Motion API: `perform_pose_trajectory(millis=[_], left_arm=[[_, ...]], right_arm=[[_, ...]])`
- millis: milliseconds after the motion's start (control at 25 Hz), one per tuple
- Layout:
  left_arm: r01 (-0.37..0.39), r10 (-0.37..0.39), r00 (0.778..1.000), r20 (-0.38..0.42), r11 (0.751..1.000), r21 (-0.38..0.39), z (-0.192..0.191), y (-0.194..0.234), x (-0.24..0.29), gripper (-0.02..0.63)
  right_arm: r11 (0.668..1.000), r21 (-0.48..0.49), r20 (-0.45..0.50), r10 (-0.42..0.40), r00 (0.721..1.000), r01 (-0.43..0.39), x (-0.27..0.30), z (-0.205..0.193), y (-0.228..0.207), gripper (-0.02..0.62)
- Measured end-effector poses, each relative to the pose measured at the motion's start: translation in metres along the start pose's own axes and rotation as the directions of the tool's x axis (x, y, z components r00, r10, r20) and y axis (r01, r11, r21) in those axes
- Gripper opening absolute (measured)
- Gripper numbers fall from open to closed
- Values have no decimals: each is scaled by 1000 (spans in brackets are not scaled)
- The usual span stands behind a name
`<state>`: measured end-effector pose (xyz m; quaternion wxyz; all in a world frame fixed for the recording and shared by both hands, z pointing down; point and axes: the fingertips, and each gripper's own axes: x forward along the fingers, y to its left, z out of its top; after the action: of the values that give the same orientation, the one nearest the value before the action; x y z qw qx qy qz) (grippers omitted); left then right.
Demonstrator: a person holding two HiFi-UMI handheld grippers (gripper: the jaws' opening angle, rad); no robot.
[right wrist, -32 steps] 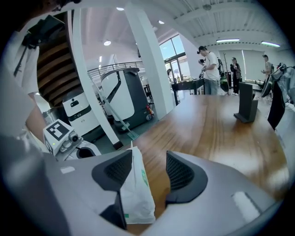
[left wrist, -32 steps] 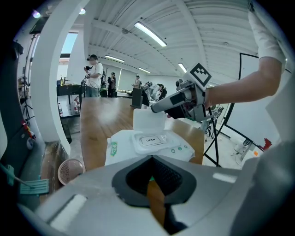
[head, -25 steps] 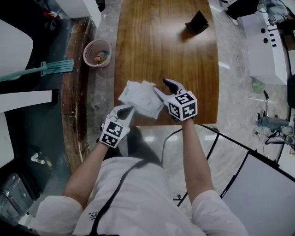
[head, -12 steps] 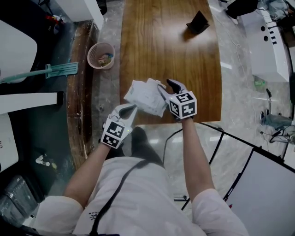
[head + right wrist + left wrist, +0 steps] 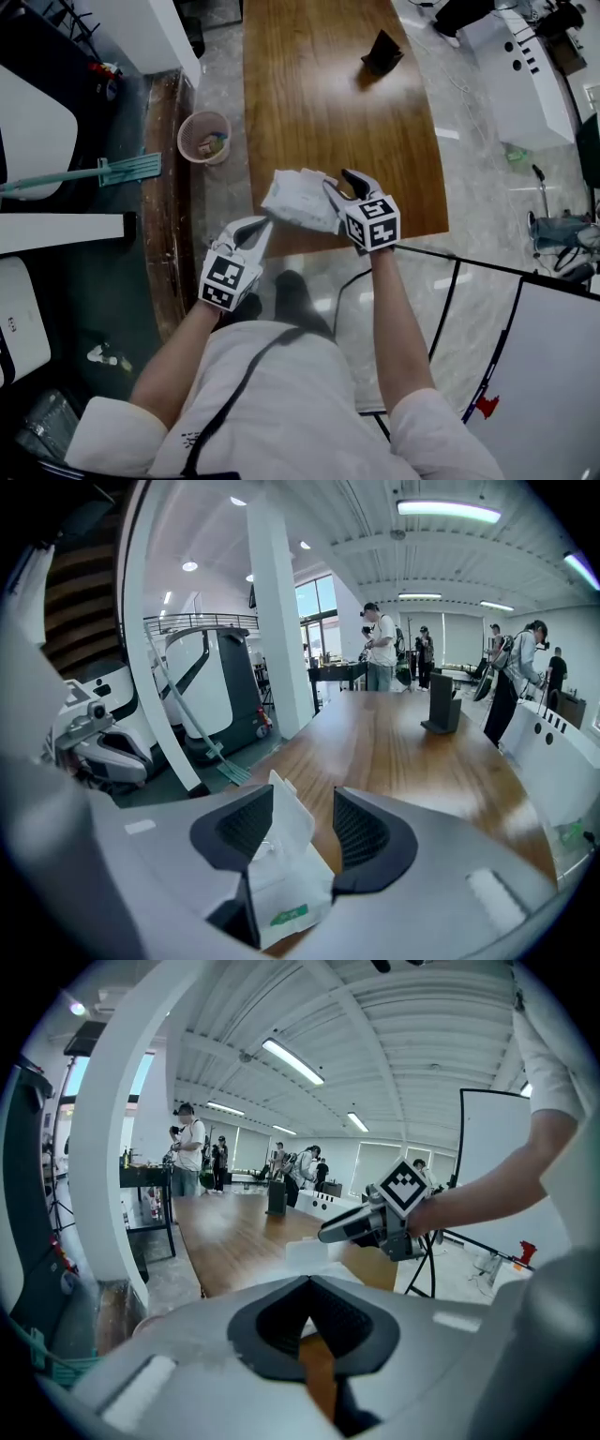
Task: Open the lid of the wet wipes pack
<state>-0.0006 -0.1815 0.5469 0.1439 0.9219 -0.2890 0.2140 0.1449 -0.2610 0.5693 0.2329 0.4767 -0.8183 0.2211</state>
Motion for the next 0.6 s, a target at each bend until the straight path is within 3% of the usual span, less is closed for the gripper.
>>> perform_pose_trajectory(millis=[80,320,600], left_arm=[[7,-8,999,34,1000,10,11,0,-16,5],[60,-67,988,136,997,51,40,-9,-57,5],[123,-145,967,210,985,118,62,-21,-96,5]], right_arm=[[999,9,43,-37,998,36,-14,8,9,187],[986,41,217,-165,962,160,-75,30,55,29],[966,76,336,-257,906,246,-136,39,123,9]])
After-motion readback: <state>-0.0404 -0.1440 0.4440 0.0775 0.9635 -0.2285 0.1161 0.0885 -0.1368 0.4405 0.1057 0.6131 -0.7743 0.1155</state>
